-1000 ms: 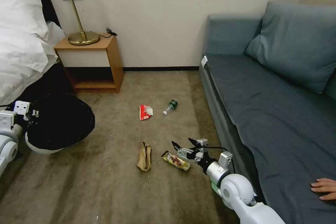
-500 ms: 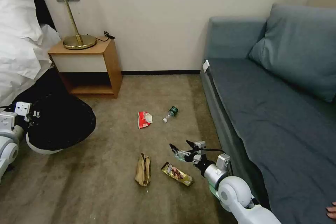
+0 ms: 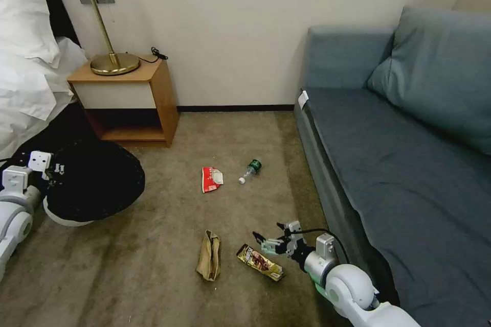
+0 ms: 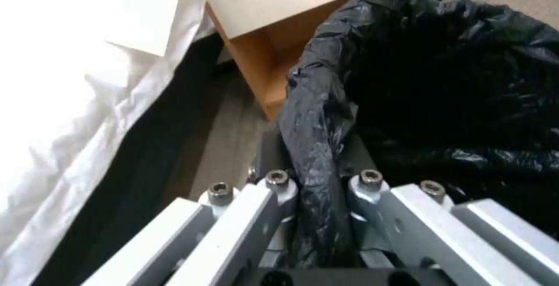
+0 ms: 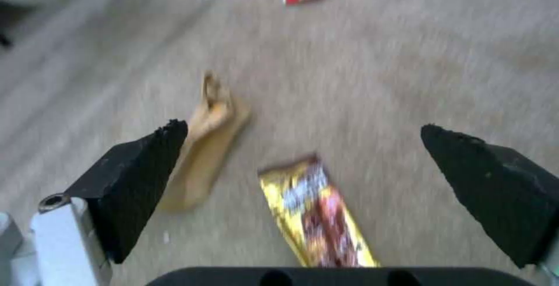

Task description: Pick up the trash bin, then pick up the garbage on the floor and place it into the trash bin.

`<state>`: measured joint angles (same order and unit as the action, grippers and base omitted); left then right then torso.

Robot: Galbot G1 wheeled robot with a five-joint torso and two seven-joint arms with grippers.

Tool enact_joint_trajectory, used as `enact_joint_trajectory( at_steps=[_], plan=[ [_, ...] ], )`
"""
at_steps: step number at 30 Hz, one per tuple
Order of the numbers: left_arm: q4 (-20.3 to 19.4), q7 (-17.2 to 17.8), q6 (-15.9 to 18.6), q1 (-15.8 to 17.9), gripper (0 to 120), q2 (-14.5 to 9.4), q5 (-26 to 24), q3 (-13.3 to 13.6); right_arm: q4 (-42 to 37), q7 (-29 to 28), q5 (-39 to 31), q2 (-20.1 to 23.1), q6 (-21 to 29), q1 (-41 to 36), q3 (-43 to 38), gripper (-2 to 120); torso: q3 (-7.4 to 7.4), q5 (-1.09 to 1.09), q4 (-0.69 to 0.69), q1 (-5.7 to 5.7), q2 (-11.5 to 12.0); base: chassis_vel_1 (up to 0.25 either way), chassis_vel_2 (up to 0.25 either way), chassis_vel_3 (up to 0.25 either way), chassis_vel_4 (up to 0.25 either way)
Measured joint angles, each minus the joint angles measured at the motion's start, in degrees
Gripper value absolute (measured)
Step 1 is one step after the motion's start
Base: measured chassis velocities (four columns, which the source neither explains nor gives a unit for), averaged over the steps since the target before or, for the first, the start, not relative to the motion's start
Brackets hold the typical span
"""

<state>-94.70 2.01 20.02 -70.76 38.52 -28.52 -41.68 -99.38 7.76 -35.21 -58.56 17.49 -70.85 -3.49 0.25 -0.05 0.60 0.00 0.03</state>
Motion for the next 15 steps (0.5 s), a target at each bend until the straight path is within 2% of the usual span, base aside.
enact_joint_trajectory(
  at_steps=[4,15],
  plan=[
    [-1.0,-0.1,-0.1,-0.5,4,0.9,0.3,0.4,2.7,1.2,-0.1,1.9,1.4,2.7,4.1,100,0.0,0.0,-0.01,0.0,0.0,0.0,0.0,0.0,0.0],
    [-2.4,-0.4,-0.4,-2.6,4,2.9,2.0,0.9,10.5,4.3,2.4,3.3,1.1,6.8,13.2,100,0.01,-0.01,-0.01,0.0,0.0,0.0,0.0,0.0,0.0]
  ],
)
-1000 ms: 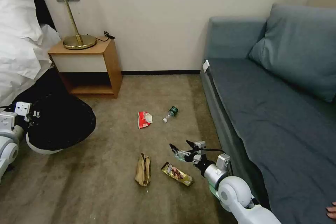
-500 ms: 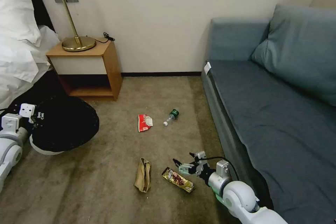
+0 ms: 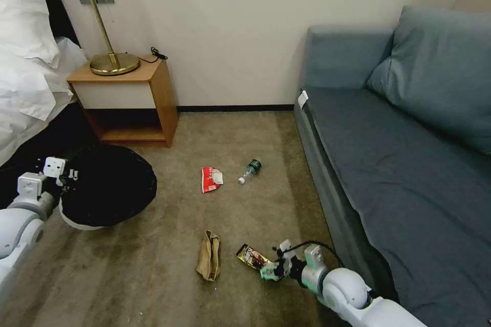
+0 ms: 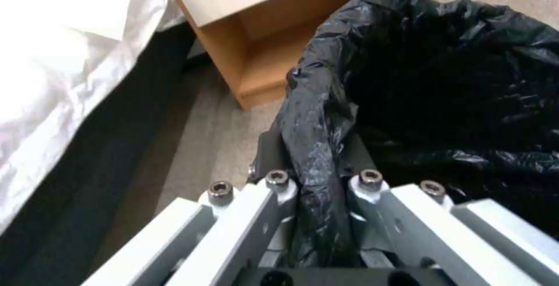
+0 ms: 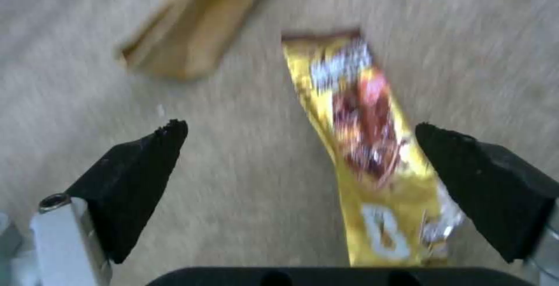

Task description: Pick up the trash bin, then pick up the garbage on the floor and place it into the trash bin.

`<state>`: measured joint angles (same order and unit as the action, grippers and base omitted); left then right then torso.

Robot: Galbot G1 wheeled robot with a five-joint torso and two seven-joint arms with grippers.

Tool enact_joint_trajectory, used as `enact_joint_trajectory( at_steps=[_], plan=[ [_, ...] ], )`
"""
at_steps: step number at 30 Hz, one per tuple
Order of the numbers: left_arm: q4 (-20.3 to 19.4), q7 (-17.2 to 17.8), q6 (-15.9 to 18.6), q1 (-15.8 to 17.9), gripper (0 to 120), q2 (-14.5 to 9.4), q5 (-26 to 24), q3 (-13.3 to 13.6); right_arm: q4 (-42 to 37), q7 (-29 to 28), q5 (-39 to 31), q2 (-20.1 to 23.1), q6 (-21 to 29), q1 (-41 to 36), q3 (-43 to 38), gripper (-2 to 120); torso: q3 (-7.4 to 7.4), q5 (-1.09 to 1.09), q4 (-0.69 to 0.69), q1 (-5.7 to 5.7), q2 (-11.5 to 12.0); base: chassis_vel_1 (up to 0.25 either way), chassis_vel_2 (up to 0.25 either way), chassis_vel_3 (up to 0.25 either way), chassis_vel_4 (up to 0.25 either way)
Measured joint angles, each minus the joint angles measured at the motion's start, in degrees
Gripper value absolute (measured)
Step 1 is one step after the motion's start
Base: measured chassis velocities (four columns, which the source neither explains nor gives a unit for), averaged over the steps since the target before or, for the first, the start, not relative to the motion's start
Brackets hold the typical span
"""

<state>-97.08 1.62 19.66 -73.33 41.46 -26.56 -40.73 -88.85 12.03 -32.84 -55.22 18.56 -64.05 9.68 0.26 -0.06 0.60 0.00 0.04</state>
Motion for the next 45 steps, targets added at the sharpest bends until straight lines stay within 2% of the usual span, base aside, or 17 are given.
enact_joint_trajectory(
  at_steps=[6,31,32,35,37,38,42,45],
  plan=[
    [0.4,-0.8,-1.3,-1.3,4,1.0,1.3,-0.3,6.7,2.0,2.4,-1.3,-2.7,1.3,2.0,100,0.0,0.0,0.01,0.0,0.0,0.0,0.0,0.0,0.0],
    [1.2,-0.5,-2.3,-1.9,4,2.7,2.2,-0.1,21.1,5.7,4.5,-8.0,-10.3,5.3,2.6,99,0.0,0.01,0.0,0.0,0.0,0.0,0.0,0.0,0.0],
    [1.2,-0.5,-2.3,-2.1,4,2.8,2.3,-0.2,21.9,6.1,4.6,-8.4,-10.8,5.3,2.4,93,0.0,-0.02,0.0,0.0,0.0,0.0,0.0,0.0,0.0],
    [1.1,-0.5,-2.4,-2.3,4,2.8,2.3,-0.3,22.3,6.4,4.7,-8.5,-11.3,5.3,2.3,90,-0.01,-0.03,0.01,0.0,0.0,0.0,0.0,0.0,0.0],
    [1.0,-0.4,-2.5,-2.6,4,2.7,2.3,-0.6,23.0,6.9,4.9,-8.7,-11.9,5.3,1.9,77,-0.01,-0.03,0.03,0.0,0.0,0.0,0.0,0.0,0.0],
    [1.0,-0.4,-2.5,-2.6,4,2.7,2.3,-0.6,23.0,6.9,4.9,-8.7,-11.9,5.3,1.9,77,-0.01,-0.03,0.03,0.0,0.0,0.0,0.0,0.0,0.0],
    [0.9,-0.4,-2.6,-2.8,4,2.8,2.3,-0.6,22.5,7.4,4.9,-8.6,-12.1,5.0,1.8,60,-0.01,0.02,-0.02,0.0,0.0,0.0,0.0,0.0,0.0],
    [0.9,-0.4,-2.6,-2.8,4,2.9,2.3,-0.6,22.3,7.5,4.8,-8.5,-12.1,4.9,1.8,54,0.0,0.02,-0.02,0.0,0.0,0.0,0.0,0.0,0.0]
  ],
)
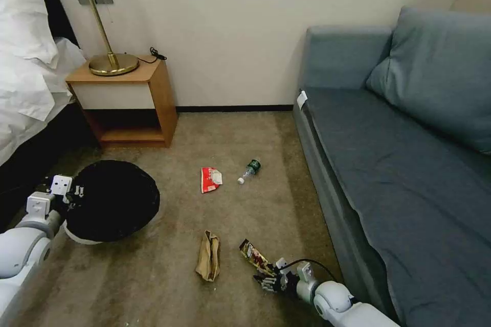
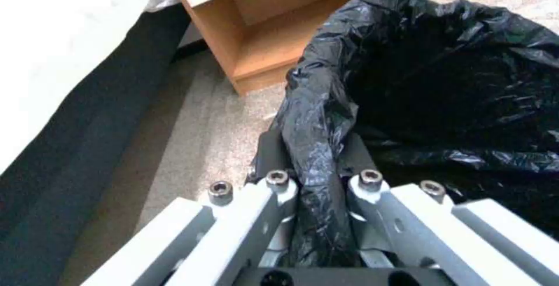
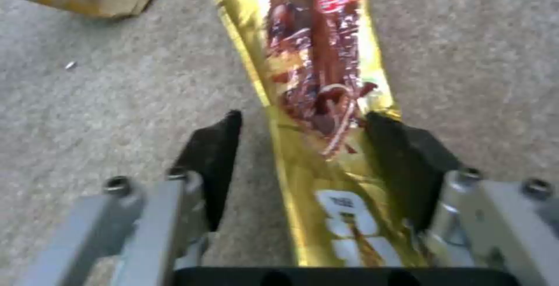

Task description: Pick up the trash bin, then pick up the garbage on the floor and place it into the trash bin.

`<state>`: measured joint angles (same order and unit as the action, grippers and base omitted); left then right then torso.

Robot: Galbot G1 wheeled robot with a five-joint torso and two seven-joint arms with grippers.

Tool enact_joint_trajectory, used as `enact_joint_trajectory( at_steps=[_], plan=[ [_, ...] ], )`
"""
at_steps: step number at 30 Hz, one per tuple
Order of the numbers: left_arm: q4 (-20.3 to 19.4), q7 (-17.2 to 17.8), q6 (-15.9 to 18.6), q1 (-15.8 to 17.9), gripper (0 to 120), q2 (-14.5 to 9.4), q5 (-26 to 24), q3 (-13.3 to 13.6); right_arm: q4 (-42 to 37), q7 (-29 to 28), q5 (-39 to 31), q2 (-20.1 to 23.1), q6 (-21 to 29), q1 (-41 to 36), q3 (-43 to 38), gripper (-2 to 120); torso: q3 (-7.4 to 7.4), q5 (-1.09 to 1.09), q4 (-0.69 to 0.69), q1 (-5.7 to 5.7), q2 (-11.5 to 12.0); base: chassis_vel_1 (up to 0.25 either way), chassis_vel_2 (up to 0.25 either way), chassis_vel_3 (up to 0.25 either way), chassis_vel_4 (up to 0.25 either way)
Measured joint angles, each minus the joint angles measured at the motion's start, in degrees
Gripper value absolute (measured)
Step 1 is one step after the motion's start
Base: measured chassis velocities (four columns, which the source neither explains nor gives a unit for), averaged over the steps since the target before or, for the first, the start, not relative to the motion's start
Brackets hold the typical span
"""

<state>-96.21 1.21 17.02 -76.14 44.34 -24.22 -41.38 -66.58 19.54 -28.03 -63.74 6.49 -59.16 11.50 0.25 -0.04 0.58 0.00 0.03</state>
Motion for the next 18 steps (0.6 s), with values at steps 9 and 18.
enact_joint_trajectory(
  at_steps=[9,18],
  plan=[
    [-0.2,0.1,-0.2,-0.1,4,-0.7,-0.3,0.0,-0.3,0.5,0.0,-0.1,-0.1,-0.8,-0.7,18,0.0,-0.01,0.01,0.0,0.0,0.0,0.0,0.0,0.0],
    [-0.1,0.8,-1.0,-0.2,4,-1.2,-0.7,0.1,-3.1,1.3,1.2,-0.8,-1.7,-2.7,-4.7,0,0.01,-0.01,0.03,0.0,0.0,0.0,0.0,0.0,0.0]
  ],
)
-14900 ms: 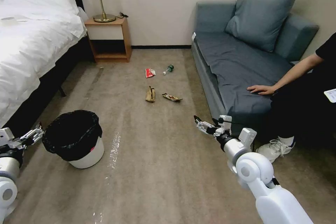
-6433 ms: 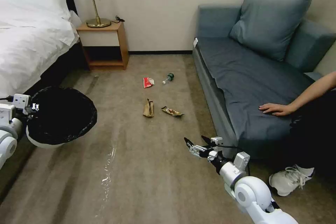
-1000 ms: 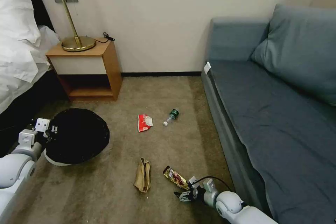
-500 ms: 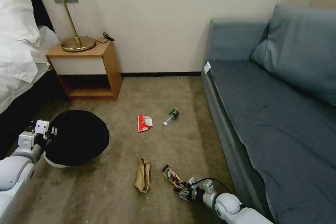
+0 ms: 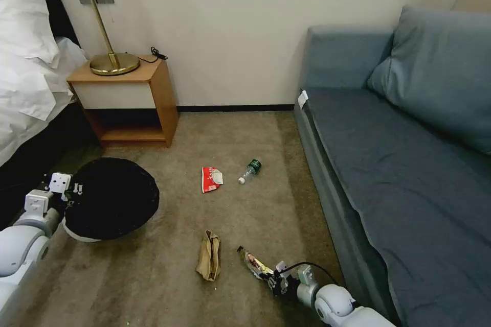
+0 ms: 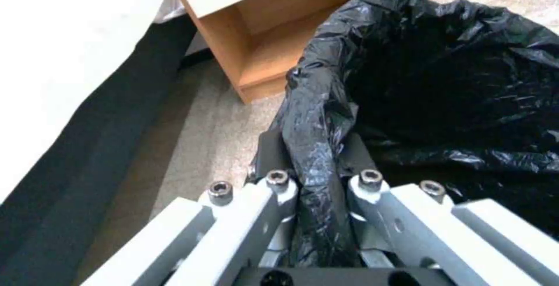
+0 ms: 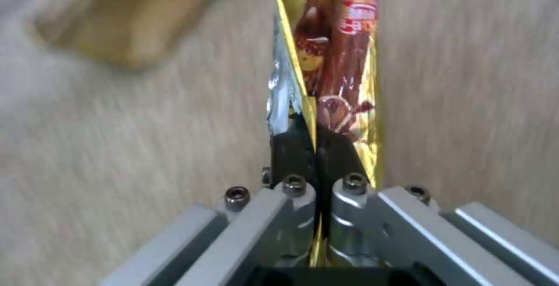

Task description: Pick up the trash bin, then pick up the garbage on the floor and place it into the trash bin.

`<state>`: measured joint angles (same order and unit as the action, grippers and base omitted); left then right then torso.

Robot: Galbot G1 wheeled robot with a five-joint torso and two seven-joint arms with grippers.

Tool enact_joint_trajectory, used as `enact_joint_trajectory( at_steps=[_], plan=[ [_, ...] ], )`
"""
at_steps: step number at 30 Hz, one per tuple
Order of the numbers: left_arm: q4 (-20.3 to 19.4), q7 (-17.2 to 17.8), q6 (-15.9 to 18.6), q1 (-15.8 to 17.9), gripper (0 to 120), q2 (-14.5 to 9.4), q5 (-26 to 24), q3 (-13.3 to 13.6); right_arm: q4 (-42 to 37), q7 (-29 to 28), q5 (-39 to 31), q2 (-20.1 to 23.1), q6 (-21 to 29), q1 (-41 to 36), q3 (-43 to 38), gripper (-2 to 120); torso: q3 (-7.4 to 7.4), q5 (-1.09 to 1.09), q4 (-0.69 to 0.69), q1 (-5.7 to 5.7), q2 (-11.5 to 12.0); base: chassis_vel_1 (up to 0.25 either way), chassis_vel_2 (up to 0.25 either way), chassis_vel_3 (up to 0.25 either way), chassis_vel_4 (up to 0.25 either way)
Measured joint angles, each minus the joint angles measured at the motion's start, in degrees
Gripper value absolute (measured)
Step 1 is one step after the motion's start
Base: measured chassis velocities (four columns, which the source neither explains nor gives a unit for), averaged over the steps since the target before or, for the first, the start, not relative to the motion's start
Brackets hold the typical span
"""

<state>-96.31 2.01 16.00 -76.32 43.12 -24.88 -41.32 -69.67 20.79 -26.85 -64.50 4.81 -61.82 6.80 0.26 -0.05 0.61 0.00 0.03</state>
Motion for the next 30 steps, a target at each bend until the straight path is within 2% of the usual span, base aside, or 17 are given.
enact_joint_trajectory(
  at_steps=[3,9,11,18,23,30],
  plan=[
    [0.5,-0.3,-0.5,-0.2,4,0.9,0.4,0.0,-7.4,0.2,-0.6,0.2,-0.3,-2.2,-3.1,0,0.0,-0.02,-0.02,0.0,0.0,0.0,0.0,0.0,0.0],
    [0.6,-0.4,-0.6,0.4,4,2.1,0.5,0.7,-13.0,-0.9,-1.2,0.8,0.9,-2.7,-3.1,0,0.0,-0.02,-0.01,0.0,0.0,0.0,0.0,0.0,0.0],
    [0.4,-0.5,-0.8,0.7,4,3.6,0.6,0.9,-17.4,-2.2,-2.2,1.2,1.6,-2.9,-2.8,0,0.0,-0.01,-0.01,0.0,0.0,0.0,0.0,0.0,0.0],
    [0.7,-0.5,-2.2,1.7,4,5.9,1.1,1.1,-25.4,-3.7,-4.9,1.9,2.9,-2.7,-2.4,0,0.0,-0.01,-0.02,0.0,0.0,0.0,0.0,0.0,0.0],
    [1.6,-0.1,-3.9,3.1,4,7.8,1.4,2.1,-31.7,-4.3,-9.3,0.4,3.9,0.8,-1.5,0,0.0,-0.01,0.0,0.0,0.0,0.0,0.0,0.0,0.0],
    [0.5,0.8,-3.8,2.4,4,8.8,-0.3,1.9,-33.1,-4.4,-15.7,-2.1,4.1,7.9,3.8,0,0.0,-0.02,-0.02,0.0,0.0,0.0,0.0,0.0,0.0]
  ],
)
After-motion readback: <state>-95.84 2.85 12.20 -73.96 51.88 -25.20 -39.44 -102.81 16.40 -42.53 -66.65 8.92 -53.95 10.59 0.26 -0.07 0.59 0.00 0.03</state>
